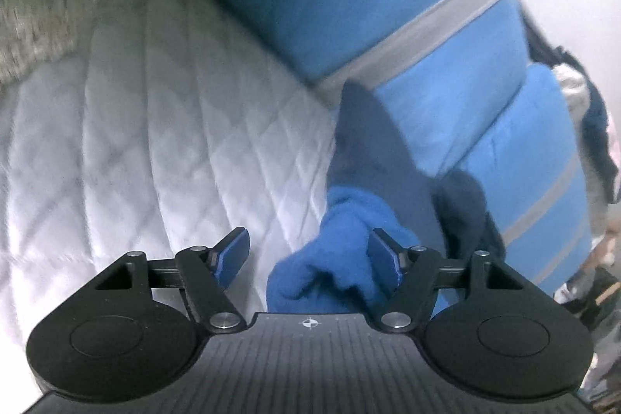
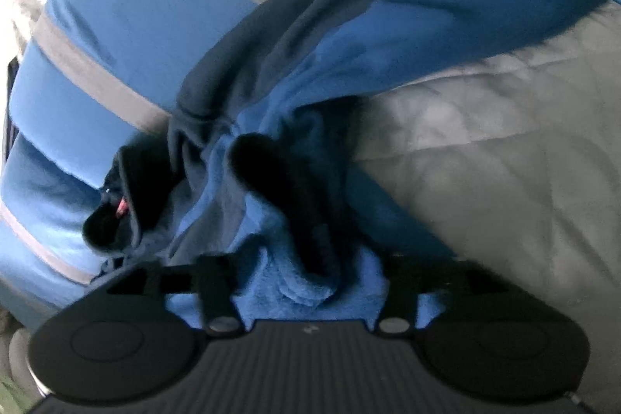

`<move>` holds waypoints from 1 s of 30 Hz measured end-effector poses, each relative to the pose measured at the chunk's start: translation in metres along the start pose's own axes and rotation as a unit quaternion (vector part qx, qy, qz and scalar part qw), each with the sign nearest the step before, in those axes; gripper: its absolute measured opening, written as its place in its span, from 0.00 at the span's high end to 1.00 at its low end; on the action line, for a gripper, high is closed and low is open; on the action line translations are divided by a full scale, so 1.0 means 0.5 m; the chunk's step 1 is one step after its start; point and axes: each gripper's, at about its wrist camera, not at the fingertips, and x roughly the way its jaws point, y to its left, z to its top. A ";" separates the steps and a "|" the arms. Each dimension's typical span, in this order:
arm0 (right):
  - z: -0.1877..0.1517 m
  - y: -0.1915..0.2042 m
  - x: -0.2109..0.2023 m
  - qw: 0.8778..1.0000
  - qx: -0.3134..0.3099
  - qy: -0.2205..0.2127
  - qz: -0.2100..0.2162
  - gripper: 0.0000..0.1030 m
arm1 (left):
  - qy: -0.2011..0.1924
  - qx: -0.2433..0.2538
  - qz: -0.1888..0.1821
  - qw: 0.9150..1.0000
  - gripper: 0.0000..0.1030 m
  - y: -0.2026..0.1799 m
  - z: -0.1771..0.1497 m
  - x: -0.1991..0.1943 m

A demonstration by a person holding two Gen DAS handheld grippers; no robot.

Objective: Fold clothes

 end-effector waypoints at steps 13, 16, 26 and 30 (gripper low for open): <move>-0.052 0.119 -0.071 0.958 -0.187 -0.183 -0.115 0.00 | 0.017 -0.040 -0.025 0.999 0.67 0.015 -0.033 0.018; -0.109 0.207 -0.083 0.917 -0.303 -0.228 -0.123 0.00 | 0.010 -0.030 -0.023 0.999 0.69 0.009 -0.035 0.018; -0.288 0.558 0.090 0.863 -0.500 -0.068 0.029 0.00 | 0.010 -0.042 -0.013 0.999 0.61 0.017 -0.032 0.021; -0.331 0.687 0.179 0.827 -0.557 -0.033 0.071 0.00 | 0.012 -0.086 -0.047 0.995 0.59 0.045 -0.023 0.025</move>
